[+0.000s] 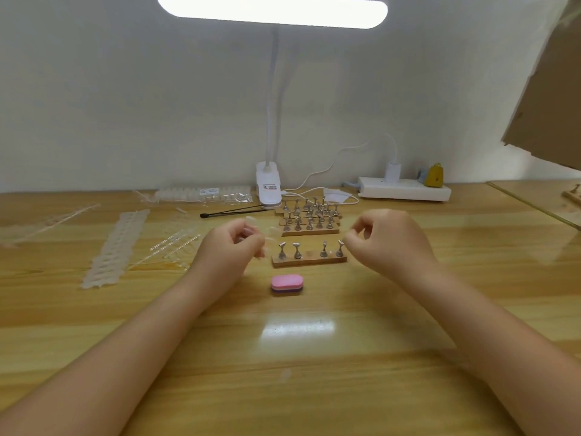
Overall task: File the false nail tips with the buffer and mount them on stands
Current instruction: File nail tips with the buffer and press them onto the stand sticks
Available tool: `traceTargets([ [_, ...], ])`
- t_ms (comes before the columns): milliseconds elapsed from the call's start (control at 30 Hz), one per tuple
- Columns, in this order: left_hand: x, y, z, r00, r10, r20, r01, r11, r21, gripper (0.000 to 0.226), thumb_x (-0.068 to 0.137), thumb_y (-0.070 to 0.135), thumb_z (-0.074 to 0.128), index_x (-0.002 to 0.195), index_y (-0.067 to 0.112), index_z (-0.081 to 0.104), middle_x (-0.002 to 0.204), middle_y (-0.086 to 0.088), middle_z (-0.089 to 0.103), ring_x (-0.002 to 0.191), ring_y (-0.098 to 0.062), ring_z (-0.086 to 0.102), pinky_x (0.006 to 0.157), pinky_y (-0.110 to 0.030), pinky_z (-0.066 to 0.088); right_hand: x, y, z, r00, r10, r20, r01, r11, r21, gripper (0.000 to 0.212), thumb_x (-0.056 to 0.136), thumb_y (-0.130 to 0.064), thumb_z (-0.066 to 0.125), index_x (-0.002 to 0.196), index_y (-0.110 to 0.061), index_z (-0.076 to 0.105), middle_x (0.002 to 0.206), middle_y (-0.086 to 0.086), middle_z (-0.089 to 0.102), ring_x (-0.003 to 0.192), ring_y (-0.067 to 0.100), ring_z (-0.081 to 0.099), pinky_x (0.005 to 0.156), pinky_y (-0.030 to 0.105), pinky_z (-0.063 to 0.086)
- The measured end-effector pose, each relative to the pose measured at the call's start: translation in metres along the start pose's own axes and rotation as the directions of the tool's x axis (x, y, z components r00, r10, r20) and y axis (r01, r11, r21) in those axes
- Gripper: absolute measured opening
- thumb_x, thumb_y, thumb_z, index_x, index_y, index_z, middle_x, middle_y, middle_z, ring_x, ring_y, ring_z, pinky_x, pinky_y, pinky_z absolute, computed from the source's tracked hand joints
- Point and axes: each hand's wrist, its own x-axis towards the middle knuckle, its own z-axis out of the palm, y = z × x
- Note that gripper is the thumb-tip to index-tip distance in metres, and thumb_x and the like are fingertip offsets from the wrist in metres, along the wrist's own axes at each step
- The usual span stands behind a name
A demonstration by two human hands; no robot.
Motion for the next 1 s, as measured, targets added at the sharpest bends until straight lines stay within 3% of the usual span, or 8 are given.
traceTargets([
  [67, -0.004, 0.005, 0.002, 0.996, 0.064, 0.069, -0.06, 0.997, -0.058, 0.01, 0.089, 0.008, 0.061, 0.084, 0.015, 0.067, 0.063, 0.009, 0.065, 0.061, -0.003, 0.06, 0.061, -0.017, 0.046, -0.005, -0.013, 0.001, 0.999, -0.045, -0.005, 0.045, 0.956, 0.29, 0.017, 0.083, -0.03, 0.063, 0.071, -0.02, 0.07, 0.057, -0.007, 0.061, 0.055, 0.007, 0.054, 0.052, 0.026, 0.043],
  [133, -0.008, 0.008, 0.004, 0.987, 0.115, 0.113, -0.105, 0.99, -0.095, 0.012, 0.089, 0.003, 0.06, 0.089, 0.012, 0.069, 0.064, 0.014, 0.065, 0.059, 0.0, 0.059, 0.058, -0.01, 0.045, -0.011, -0.028, 0.005, 0.983, -0.083, 0.166, -0.022, 0.836, 0.548, 0.013, 0.085, -0.033, 0.068, 0.08, -0.023, 0.073, 0.061, -0.01, 0.065, 0.054, 0.0, 0.054, 0.049, 0.015, 0.04],
  [267, -0.01, 0.01, 0.005, 0.982, 0.15, 0.119, -0.132, 0.981, -0.143, 0.017, 0.089, 0.0, 0.059, 0.09, 0.014, 0.069, 0.065, 0.015, 0.064, 0.06, 0.001, 0.058, 0.059, -0.011, 0.045, -0.019, -0.041, 0.016, 0.943, -0.098, 0.319, -0.188, 0.633, 0.751, 0.005, 0.085, -0.024, 0.071, 0.086, -0.019, 0.072, 0.054, -0.014, 0.063, 0.048, -0.005, 0.055, 0.045, 0.009, 0.038],
  [500, -0.012, 0.012, 0.013, 0.982, 0.184, 0.033, -0.177, 0.972, -0.157, 0.005, 0.087, 0.019, 0.067, 0.089, 0.016, 0.07, 0.068, 0.016, 0.066, 0.058, 0.004, 0.058, 0.055, -0.008, 0.042, -0.019, -0.042, 0.018, 0.929, -0.044, 0.367, -0.276, 0.577, 0.768, 0.01, 0.084, -0.021, 0.073, 0.078, -0.014, 0.069, 0.047, -0.014, 0.055, 0.041, -0.004, 0.045, 0.042, 0.011, 0.035],
  [700, -0.012, 0.011, 0.013, 0.96, 0.267, -0.087, -0.275, 0.955, -0.108, 0.003, 0.083, 0.018, 0.073, 0.086, 0.017, 0.072, 0.08, 0.004, 0.067, 0.067, -0.006, 0.061, 0.062, -0.027, 0.051, -0.019, -0.047, 0.015, 0.934, -0.035, 0.355, -0.272, 0.574, 0.773, 0.012, 0.083, -0.023, 0.073, 0.077, -0.013, 0.069, 0.057, -0.008, 0.058, 0.042, 0.001, 0.044, 0.042, 0.014, 0.036],
  [767, -0.013, 0.011, 0.012, 0.896, 0.428, -0.119, -0.419, 0.903, 0.095, 0.002, 0.083, 0.018, 0.073, 0.084, 0.017, 0.073, 0.083, 0.006, 0.064, 0.07, -0.012, 0.061, 0.063, -0.033, 0.051, -0.02, -0.047, 0.015, 0.933, -0.027, 0.359, -0.284, 0.56, 0.778, 0.013, 0.084, -0.021, 0.073, 0.074, -0.013, 0.068, 0.058, -0.003, 0.055, 0.042, 0.004, 0.041, 0.041, 0.015, 0.035],
  [900, -0.012, 0.011, 0.007, 0.696, 0.718, -0.027, -0.615, 0.615, 0.494, 0.005, 0.082, 0.019, 0.071, 0.081, 0.014, 0.073, 0.08, 0.003, 0.063, 0.066, -0.017, 0.059, 0.057, -0.041, 0.049, -0.021, -0.047, 0.017, 0.92, -0.006, 0.391, -0.333, 0.512, 0.792, 0.013, 0.085, -0.019, 0.071, 0.077, -0.01, 0.068, 0.052, -0.005, 0.05, 0.043, 0.009, 0.039, 0.043, 0.02, 0.034],
  [1000, -0.012, 0.013, 0.007, 0.778, 0.628, -0.002, -0.584, 0.724, 0.367, 0.006, 0.084, 0.015, 0.07, 0.08, 0.012, 0.071, 0.077, 0.003, 0.063, 0.068, -0.016, 0.06, 0.061, -0.041, 0.05, -0.019, -0.046, 0.018, 0.91, -0.025, 0.414, -0.36, 0.446, 0.819, 0.015, 0.087, -0.018, 0.069, 0.086, -0.003, 0.068, 0.049, -0.008, 0.049, 0.041, 0.007, 0.038, 0.043, 0.02, 0.033],
])
